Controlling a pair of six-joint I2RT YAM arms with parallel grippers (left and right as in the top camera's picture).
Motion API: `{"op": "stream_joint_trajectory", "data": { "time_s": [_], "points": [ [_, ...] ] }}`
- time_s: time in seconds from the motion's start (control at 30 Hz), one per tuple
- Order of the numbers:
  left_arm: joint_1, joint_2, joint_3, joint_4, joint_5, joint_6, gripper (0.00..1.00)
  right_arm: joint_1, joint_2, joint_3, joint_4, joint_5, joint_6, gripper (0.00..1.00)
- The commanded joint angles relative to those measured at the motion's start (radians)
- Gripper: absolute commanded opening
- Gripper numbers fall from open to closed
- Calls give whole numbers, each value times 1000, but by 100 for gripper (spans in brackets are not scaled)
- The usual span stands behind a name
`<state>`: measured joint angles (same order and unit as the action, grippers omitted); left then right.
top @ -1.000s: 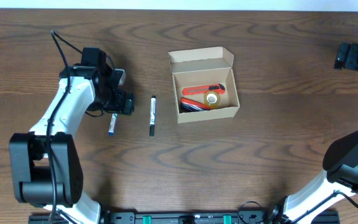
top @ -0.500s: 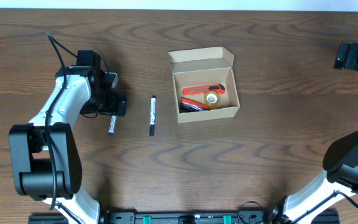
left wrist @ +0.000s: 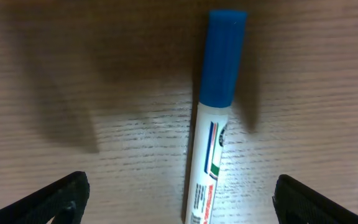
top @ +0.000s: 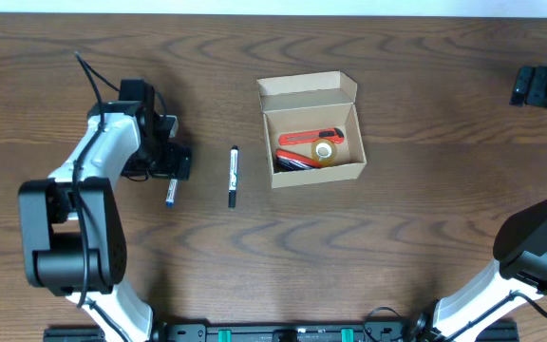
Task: Pack container
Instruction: 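Lower the left gripper and close it around the blue-capped marker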
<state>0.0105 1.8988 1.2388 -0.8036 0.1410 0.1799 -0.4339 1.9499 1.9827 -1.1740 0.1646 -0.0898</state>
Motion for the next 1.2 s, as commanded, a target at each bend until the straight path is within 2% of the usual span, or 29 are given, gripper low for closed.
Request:
{"op": "stream_joint_trajectory", "data": {
  "time_s": [0.0, 0.67, 0.83, 1.17],
  "points": [
    [2, 19, 10, 3, -20, -17, 95, -4, 10, -3, -1, 0, 14, 99],
    [-24, 95, 10, 15, -23, -46, 95, -4, 10, -3, -1, 0, 14, 99],
    [-74, 95, 10, 18, -114, -46, 95, -4, 10, -3, -1, 0, 14, 99],
    [-121, 95, 10, 27, -127, -46, 95, -4, 10, -3, -1, 0, 14, 99]
  ]
}}
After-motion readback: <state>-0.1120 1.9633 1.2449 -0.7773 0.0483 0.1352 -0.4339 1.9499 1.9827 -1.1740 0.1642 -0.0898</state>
